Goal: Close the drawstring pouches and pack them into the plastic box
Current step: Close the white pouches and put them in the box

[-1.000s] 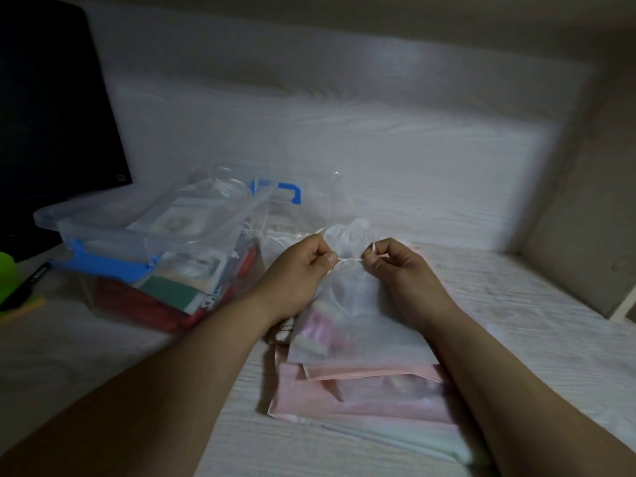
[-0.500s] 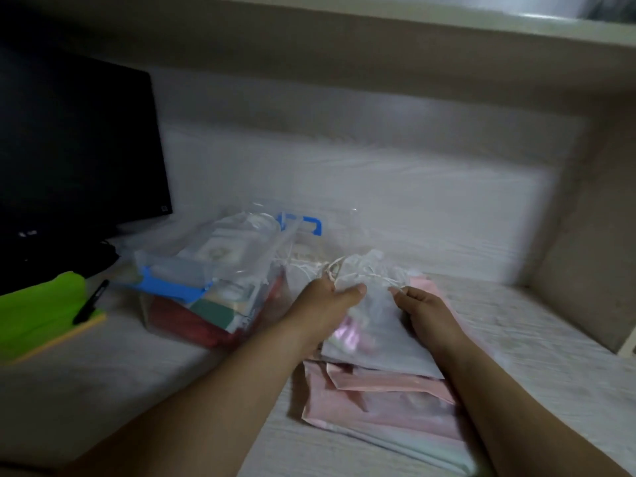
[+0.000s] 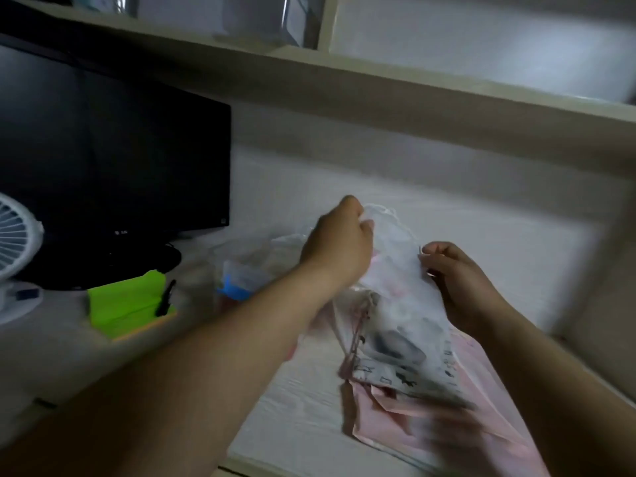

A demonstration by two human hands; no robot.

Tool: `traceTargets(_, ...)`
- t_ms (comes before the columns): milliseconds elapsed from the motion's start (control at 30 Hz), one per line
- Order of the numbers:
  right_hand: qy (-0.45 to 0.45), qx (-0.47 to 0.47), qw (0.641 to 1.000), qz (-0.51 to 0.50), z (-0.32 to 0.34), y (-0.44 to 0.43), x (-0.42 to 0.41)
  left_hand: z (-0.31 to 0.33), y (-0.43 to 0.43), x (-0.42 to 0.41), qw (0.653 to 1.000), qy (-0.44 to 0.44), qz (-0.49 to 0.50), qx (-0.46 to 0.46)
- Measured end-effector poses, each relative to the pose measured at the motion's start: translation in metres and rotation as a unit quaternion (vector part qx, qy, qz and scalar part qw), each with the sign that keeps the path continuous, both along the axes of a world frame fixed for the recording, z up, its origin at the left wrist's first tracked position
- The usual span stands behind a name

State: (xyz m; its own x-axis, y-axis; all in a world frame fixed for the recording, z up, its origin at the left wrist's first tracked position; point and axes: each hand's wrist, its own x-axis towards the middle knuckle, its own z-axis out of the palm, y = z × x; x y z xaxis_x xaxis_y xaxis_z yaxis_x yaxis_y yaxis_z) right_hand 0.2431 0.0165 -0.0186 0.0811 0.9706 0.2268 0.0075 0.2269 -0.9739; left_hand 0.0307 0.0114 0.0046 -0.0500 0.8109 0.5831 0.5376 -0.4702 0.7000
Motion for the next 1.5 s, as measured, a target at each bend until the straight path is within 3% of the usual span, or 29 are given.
traceTargets(200,-0.112,0.063,0.991,-0.023,0.01,0.029,-0.095,0.006,0.054,-0.107,0.996,-0.061,0.031,-0.061)
traceTargets(300,-0.195,0.08,0.977,-0.033,0.009,0.05,-0.128,0.003,0.065,-0.136,0.992,0.019,0.056,-0.111)
traceTargets(333,-0.295,0.083,0.951,-0.043,0.008,0.055,-0.134,0.001,0.064,-0.141,0.983,0.095,0.064,-0.145)
traceTargets(400,-0.533,0.059,0.841,-0.071,0.004,0.054,-0.143,-0.005,0.06,-0.143,0.946,0.244,0.083,-0.196)
traceTargets(433,-0.59,0.05,0.802,-0.085,0.003,0.05,-0.146,-0.009,0.057,-0.141,0.929,0.297,0.092,-0.198)
traceTargets(533,-0.641,0.035,0.765,-0.052,0.001,0.039,-0.145,-0.015,0.047,-0.131,0.91,0.358,0.079,-0.194)
traceTargets(600,-0.639,0.023,0.769,-0.014,0.0,0.034,-0.141,-0.018,0.047,-0.127,0.901,0.362,0.043,-0.235)
traceTargets(667,-0.578,0.04,0.815,-0.027,-0.002,0.029,-0.134,-0.015,0.044,-0.123,0.902,0.356,0.038,-0.241)
traceTargets(733,-0.517,0.064,0.853,-0.044,-0.004,0.024,-0.127,-0.012,0.042,-0.119,0.918,0.335,0.053,-0.206)
traceTargets(900,-0.433,0.102,0.892,-0.081,-0.015,0.015,-0.103,-0.005,0.036,-0.094,0.943,0.296,0.015,-0.15)
traceTargets(1100,-0.393,0.08,0.911,-0.099,-0.023,0.008,-0.058,-0.003,0.029,-0.045,0.946,0.308,-0.015,-0.097)
traceTargets(1233,-0.357,0.077,0.919,-0.147,-0.035,0.011,-0.013,-0.013,0.028,-0.004,0.965,0.255,-0.05,-0.04)
traceTargets(1500,-0.264,0.003,0.937,-0.227,-0.079,0.021,0.062,-0.071,0.043,0.053,0.965,0.217,-0.087,-0.119)
